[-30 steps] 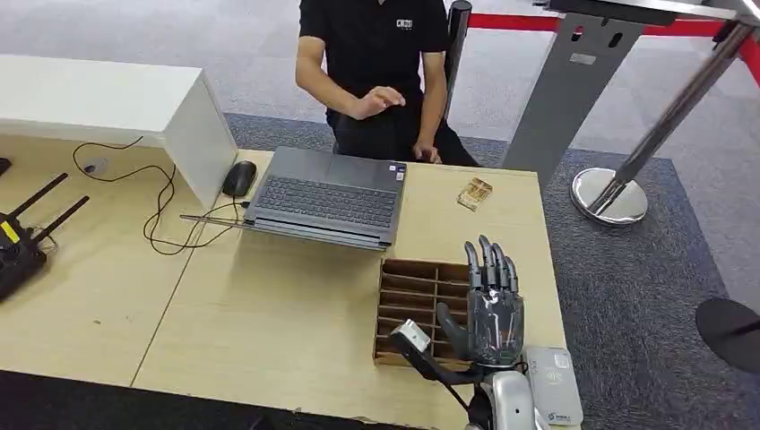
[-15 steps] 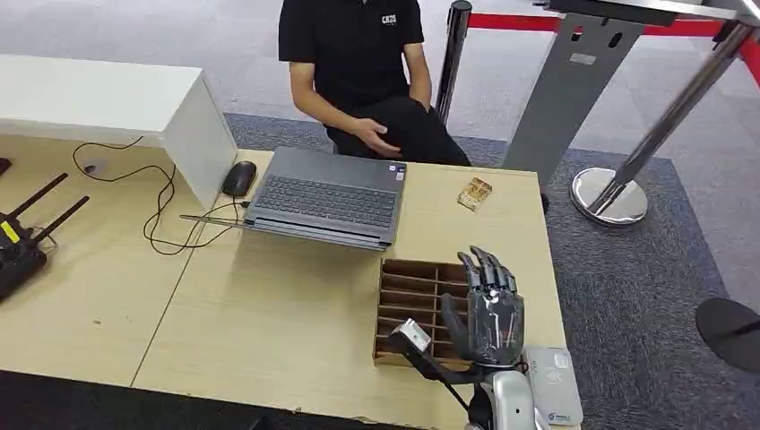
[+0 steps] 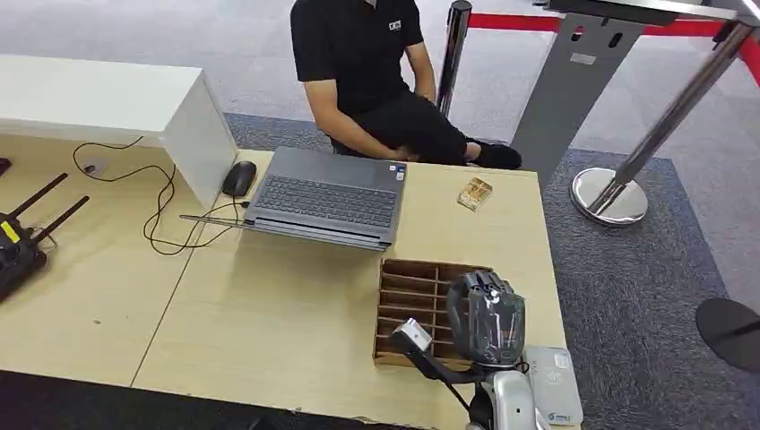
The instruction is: Pass the card to the sensor for recognition and then transmit it.
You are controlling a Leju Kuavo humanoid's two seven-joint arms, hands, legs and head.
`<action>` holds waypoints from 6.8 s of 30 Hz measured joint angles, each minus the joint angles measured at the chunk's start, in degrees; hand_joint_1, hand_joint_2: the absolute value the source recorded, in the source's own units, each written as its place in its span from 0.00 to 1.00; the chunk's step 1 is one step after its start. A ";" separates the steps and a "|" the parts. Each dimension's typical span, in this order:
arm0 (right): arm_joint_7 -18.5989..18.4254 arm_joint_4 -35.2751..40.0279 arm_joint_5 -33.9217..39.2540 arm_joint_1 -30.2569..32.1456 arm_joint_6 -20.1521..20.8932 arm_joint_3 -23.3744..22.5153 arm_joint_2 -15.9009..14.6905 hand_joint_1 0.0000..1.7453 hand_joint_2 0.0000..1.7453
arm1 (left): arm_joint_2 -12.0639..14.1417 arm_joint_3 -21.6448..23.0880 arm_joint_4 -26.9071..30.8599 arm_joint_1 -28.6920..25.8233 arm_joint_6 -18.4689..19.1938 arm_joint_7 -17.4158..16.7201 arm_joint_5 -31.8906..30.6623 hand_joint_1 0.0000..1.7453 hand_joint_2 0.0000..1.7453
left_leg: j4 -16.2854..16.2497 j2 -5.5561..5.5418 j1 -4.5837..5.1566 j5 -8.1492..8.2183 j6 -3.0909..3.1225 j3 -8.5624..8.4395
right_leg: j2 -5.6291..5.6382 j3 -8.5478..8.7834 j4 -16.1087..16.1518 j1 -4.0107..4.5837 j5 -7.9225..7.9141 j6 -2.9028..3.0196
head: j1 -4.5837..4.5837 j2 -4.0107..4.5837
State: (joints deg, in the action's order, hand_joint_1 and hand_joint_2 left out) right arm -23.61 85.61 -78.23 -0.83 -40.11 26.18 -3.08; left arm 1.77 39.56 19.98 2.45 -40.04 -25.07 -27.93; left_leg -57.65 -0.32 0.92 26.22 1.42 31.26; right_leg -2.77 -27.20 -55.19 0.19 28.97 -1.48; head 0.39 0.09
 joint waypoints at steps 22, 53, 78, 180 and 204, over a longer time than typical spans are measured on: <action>-0.68 -0.81 -0.55 -0.31 0.00 0.00 0.00 0.00 1.00 | 0.00 -0.55 0.00 -0.01 0.00 0.18 -0.52 0.00 1.00 | 0.00 0.00 0.00 0.00 0.00 0.00 | 0.00 0.00 -0.01 0.00 0.00 0.00 | -0.02 0.00; 0.20 -3.76 -0.52 -1.19 -0.02 -2.47 1.38 0.00 1.00 | 0.00 -0.53 0.00 -0.01 0.00 0.31 -0.50 0.00 1.00 | 0.00 0.00 0.00 -0.01 -0.01 -0.01 | 0.00 0.00 -0.01 0.00 0.00 0.00 | 0.00 0.00; 1.57 -3.78 -0.31 -0.96 -0.02 -4.31 2.25 0.00 1.00 | 0.00 -0.53 0.00 -0.02 0.00 0.31 0.00 0.00 1.00 | 0.00 0.00 0.00 -0.02 -0.02 -0.01 | 0.00 0.00 -0.01 0.00 0.00 0.00 | 0.00 0.00; -2.14 -3.15 -1.64 -0.89 -0.07 -5.75 1.07 1.00 1.00 | 0.00 -1.86 0.00 -0.23 0.00 0.94 -1.70 0.00 1.00 | 0.00 0.00 0.00 -0.02 -0.01 -0.04 | 0.00 0.02 -0.01 0.00 -0.01 0.01 | 0.00 0.00; -8.52 6.86 -3.67 1.55 -0.07 -5.66 -3.04 1.00 1.00 | 0.00 -3.78 0.00 -0.32 0.00 0.48 -2.58 0.00 1.00 | 0.00 0.01 0.00 -0.02 -0.01 -0.03 | 0.00 0.02 -0.01 0.00 -0.01 0.01 | 0.00 0.00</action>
State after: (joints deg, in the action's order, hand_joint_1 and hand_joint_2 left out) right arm -32.13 92.48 -81.90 0.73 -40.17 20.52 -6.12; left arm 1.77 35.78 19.98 2.13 -40.04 -24.59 -30.51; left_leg -57.65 -0.31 0.92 26.20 1.41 31.23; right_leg -2.77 -27.18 -55.20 0.19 28.96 -1.47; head 0.39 0.09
